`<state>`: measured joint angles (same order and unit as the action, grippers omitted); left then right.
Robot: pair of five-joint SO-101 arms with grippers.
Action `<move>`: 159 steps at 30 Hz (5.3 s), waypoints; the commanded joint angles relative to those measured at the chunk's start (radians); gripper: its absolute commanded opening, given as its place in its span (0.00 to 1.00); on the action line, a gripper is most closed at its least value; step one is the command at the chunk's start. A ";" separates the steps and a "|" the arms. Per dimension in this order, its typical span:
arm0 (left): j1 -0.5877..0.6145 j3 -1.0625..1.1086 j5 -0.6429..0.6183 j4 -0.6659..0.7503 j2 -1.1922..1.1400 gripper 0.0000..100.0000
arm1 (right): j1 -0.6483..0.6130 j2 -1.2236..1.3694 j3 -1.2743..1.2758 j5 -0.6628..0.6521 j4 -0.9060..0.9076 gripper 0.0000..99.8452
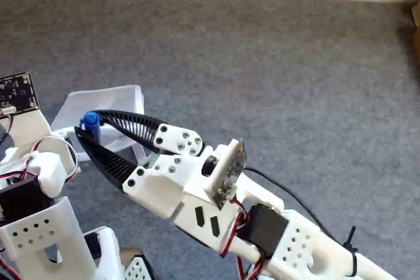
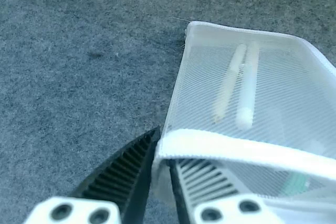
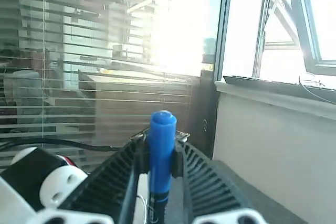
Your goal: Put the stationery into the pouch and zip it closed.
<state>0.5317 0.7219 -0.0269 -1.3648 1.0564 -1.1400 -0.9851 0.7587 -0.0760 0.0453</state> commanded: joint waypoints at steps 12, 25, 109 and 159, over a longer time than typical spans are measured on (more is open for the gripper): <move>0.013 -0.004 0.011 0.014 0.001 0.01 | 0.025 0.231 -0.008 -0.196 -0.160 0.00; 0.013 -0.002 0.011 0.011 0.001 0.01 | 0.025 0.251 0.094 -0.221 -0.160 0.00; 0.317 -0.068 -0.048 0.018 0.002 0.01 | 0.191 0.113 -0.182 0.150 0.835 0.18; 0.384 -0.048 -0.080 0.040 0.002 0.01 | 0.254 1.184 -0.591 0.578 0.835 0.18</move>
<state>0.9076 0.6958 -0.0959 -1.3571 1.0549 -0.8991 0.1887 0.2509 0.4902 0.8800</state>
